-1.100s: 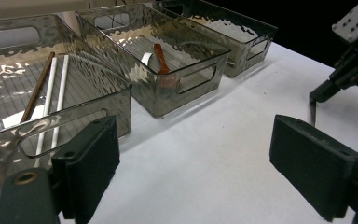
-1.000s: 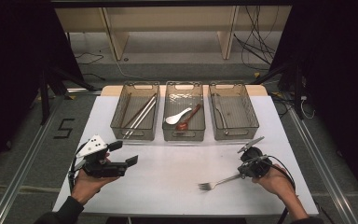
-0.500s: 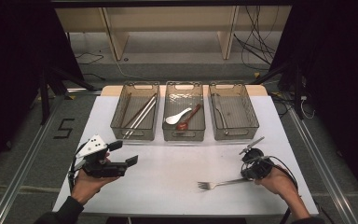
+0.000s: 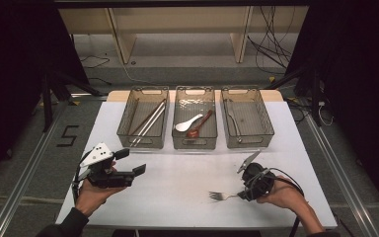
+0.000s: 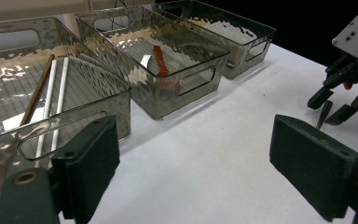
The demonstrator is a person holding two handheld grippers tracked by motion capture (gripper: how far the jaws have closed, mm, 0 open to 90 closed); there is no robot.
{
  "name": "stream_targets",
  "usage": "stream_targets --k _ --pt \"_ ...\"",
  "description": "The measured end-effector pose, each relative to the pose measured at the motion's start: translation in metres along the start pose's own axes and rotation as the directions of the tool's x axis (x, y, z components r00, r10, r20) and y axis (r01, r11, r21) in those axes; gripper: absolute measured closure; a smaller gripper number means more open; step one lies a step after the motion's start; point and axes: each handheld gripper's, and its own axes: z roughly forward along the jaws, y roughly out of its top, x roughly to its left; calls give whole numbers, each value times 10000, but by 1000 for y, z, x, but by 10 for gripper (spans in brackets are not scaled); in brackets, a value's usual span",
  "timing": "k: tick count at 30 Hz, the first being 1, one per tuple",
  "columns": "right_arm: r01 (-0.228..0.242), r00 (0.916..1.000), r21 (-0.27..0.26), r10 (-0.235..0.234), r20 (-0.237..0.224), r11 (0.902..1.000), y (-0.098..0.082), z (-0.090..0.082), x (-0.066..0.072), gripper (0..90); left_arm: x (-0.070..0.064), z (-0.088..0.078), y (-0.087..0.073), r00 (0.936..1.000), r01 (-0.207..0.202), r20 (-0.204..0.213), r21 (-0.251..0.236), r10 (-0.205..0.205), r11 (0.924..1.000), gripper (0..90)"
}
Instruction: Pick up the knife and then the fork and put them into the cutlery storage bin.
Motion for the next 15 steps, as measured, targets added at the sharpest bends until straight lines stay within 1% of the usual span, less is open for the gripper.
stream_targets --k 2,6,7,10,11,15 --pt "76 9998 197 -80 208 9998 2 2 2 495 0 0 0 10000 7 7 12 -7 10000 154" --pt "127 9997 412 -137 224 9991 3 4 2 518 0 0 0 10000 -29 2 -8 29 10000 154" --pt "195 9994 486 -209 281 9986 4 5 2 532 0 -1 1 10000 -18 2 -26 18 10000 154" --pt "418 9990 594 -428 156 9974 5 5 5 607 0 -1 0 10000 4 -20 -29 -4 10000 154" --pt "502 9986 708 -514 153 9962 5 6 6 628 0 -1 0 10000 -3 -20 -19 3 10000 154" --pt "807 9959 939 -841 322 9923 6 7 10 665 0 0 0 10000 -69 3 16 69 10000 154"
